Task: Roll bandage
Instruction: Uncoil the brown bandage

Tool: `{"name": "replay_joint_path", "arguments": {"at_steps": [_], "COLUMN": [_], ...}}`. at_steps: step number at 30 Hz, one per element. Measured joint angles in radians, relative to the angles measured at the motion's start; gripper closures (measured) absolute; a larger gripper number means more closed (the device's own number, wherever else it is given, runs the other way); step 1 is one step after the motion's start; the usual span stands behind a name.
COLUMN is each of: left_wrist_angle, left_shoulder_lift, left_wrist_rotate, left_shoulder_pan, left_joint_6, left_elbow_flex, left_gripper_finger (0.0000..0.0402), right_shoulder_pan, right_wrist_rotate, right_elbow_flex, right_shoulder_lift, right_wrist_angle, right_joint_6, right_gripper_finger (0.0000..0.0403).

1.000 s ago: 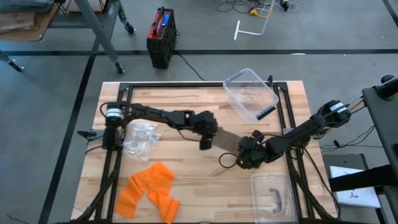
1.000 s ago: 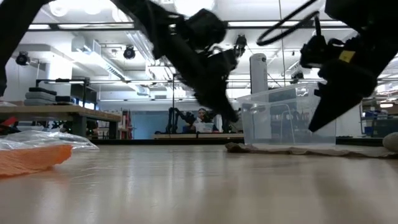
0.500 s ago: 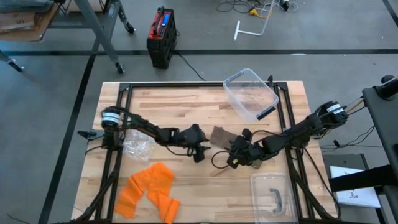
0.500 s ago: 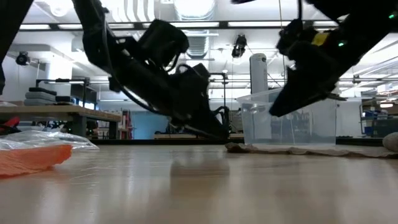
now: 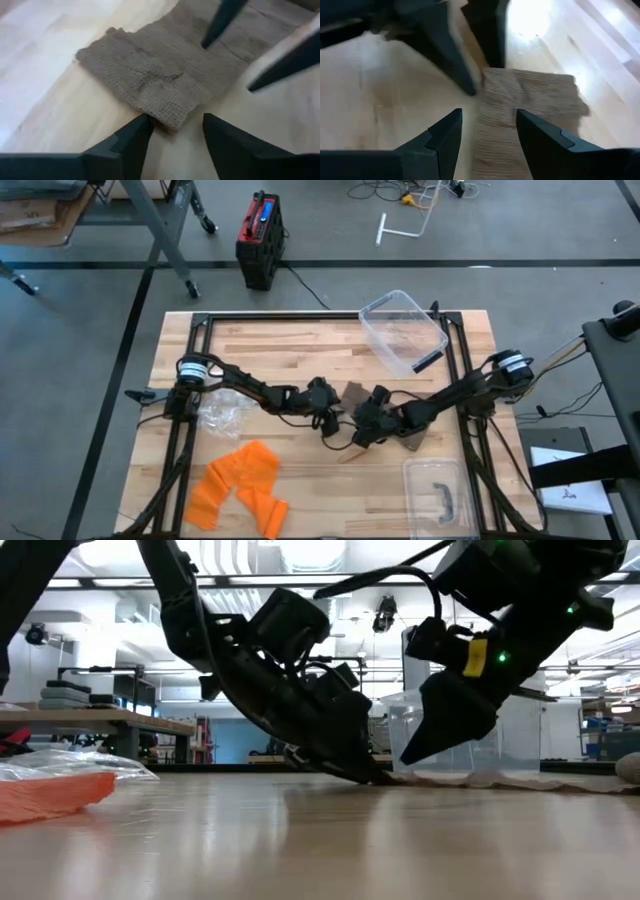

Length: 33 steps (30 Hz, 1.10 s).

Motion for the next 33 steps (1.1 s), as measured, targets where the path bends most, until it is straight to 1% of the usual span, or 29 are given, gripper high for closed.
{"name": "replay_joint_path", "arguments": {"at_steps": [2, 4, 6, 8, 9, 10, 13, 15, 17, 22, 26, 29, 31, 33], "left_wrist_angle": [-0.002, -0.003, -0.003, 0.01, 0.012, 0.013, 0.016, -0.005, -0.042, -0.148, -0.164, -0.181, -0.228, -0.295], "left_shoulder_lift": [0.0, 0.001, -0.003, -0.005, -0.01, -0.013, -0.022, -0.023, -0.026, -0.04, -0.041, -0.042, -0.048, -0.059], "left_wrist_rotate": [-0.022, -0.057, -0.102, -0.117, -0.118, -0.118, -0.116, -0.111, -0.107, -0.088, -0.051, -0.047, -0.047, -0.061], "left_shoulder_pan": [0.001, 0.002, 0.004, 0.008, 0.009, 0.009, 0.007, 0.002, -0.003, -0.018, -0.03, -0.037, -0.037, -0.037], "left_joint_6": [0.007, 0.037, 0.074, 0.103, 0.117, 0.128, 0.18, 0.208, 0.231, 0.287, 0.327, 0.34, 0.341, 0.341], "left_elbow_flex": [0.0, 0.0, 0.0, 0.007, 0.014, 0.021, 0.05, 0.069, 0.089, 0.134, 0.165, 0.183, 0.194, 0.208], "left_gripper_finger": [0.025, 0.0282, 0.0325, 0.0372, 0.0387, 0.0392, 0.0386, 0.0392, 0.0399, 0.0398, 0.0399, 0.0398, 0.0399, 0.04], "right_shoulder_pan": [0.0, 0.0, -0.001, -0.006, -0.01, -0.014, -0.032, -0.042, -0.054, -0.081, -0.087, -0.087, -0.087, -0.087], "right_wrist_rotate": [0.0, 0.0, 0.002, 0.001, 0.001, 0.002, 0.003, 0.003, 0.002, 0.009, 0.035, 0.036, 0.036, 0.035], "right_elbow_flex": [0.006, 0.006, 0.006, 0.005, 0.006, 0.006, 0.006, 0.006, 0.006, 0.005, 0.005, 0.005, 0.005, 0.005], "right_shoulder_lift": [0.013, 0.012, 0.01, 0.002, -0.002, -0.006, -0.011, -0.012, -0.012, -0.011, -0.015, -0.02, -0.022, -0.022], "right_wrist_angle": [0.005, -0.001, 0.004, -0.001, 0.004, 0.005, -0.008, -0.009, -0.032, -0.094, -0.087, -0.082, -0.083, -0.082], "right_joint_6": [-0.001, -0.001, -0.002, -0.005, -0.005, -0.004, -0.001, -0.001, 0.011, 0.07, 0.069, 0.068, 0.075, 0.096], "right_gripper_finger": [0.0219, 0.0219, 0.0219, 0.0219, 0.0219, 0.0219, 0.0219, 0.0219, 0.0219, 0.022, 0.0225, 0.0256, 0.0294, 0.0341]}}
